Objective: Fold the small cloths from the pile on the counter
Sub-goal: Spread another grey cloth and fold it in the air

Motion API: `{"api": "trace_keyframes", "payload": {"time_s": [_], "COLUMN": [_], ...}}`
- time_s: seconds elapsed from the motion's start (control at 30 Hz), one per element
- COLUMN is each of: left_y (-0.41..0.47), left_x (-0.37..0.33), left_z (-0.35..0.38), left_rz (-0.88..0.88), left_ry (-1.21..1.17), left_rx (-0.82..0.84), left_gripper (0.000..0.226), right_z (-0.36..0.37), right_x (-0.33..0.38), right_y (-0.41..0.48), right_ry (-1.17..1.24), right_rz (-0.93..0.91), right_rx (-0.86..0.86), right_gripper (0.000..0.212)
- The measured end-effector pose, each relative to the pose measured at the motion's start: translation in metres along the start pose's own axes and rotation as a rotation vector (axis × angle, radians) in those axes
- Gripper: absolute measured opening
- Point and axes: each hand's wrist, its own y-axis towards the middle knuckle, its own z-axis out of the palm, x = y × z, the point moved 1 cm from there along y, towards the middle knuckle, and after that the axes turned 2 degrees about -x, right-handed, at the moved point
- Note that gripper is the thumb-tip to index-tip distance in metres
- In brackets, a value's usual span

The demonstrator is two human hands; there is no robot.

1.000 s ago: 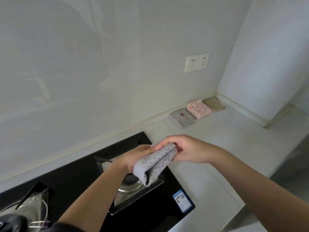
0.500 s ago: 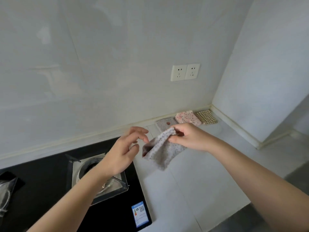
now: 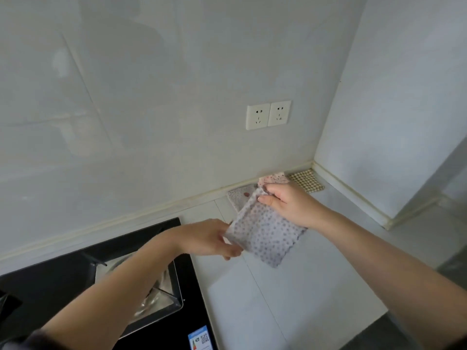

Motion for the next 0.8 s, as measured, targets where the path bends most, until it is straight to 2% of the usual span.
{"api": "trace_keyframes", "payload": {"time_s": [0.1, 0.2, 0.33, 0.4, 0.5, 0.63, 0.7, 0.8], "left_y": [0.007, 0.017, 0.025, 0.033, 0.051, 0.072, 0.088, 0.116], "left_x": [0.001, 0.01, 0.017, 0.026, 0.044, 0.035, 0.039, 0.059], "left_z": [-0.02, -0.033, -0.044, -0.043, -0.042, -0.051, -0.05, -0.043], "left_rz": [0.034, 0.021, 0.071, 0.028, -0.154, -0.082, -0.097, -0.153], "left_ry": [-0.108, -0.16, -0.434, -0.425, -0.335, -0.503, -0.509, -0.648], "left_rx": [0.116, 0.167, 0.197, 0.243, 0.294, 0.331, 0.297, 0.07], "left_gripper": [0.01, 0.018, 0.013, 0.019, 0.036, 0.033, 0.038, 0.071], "right_z": [0.017, 0.023, 0.035, 0.04, 0.041, 0.047, 0.047, 0.04], "right_x": [-0.021, -0.027, -0.034, -0.037, -0.046, -0.078, -0.096, -0.123], "right_y": [0.003, 0.01, 0.019, 0.022, 0.03, 0.042, 0.047, 0.057], "right_ry": [0.024, 0.096, 0.116, 0.15, 0.225, 0.25, 0.249, 0.267], "right_rz": [0.078, 0.113, 0.171, 0.198, 0.189, 0.241, 0.263, 0.284], "right_rx": [-0.015, -0.067, -0.085, -0.087, -0.088, -0.091, -0.071, -0.077], "right_gripper": [0.039, 0.043, 0.045, 0.045, 0.044, 0.036, 0.036, 0.037]}}
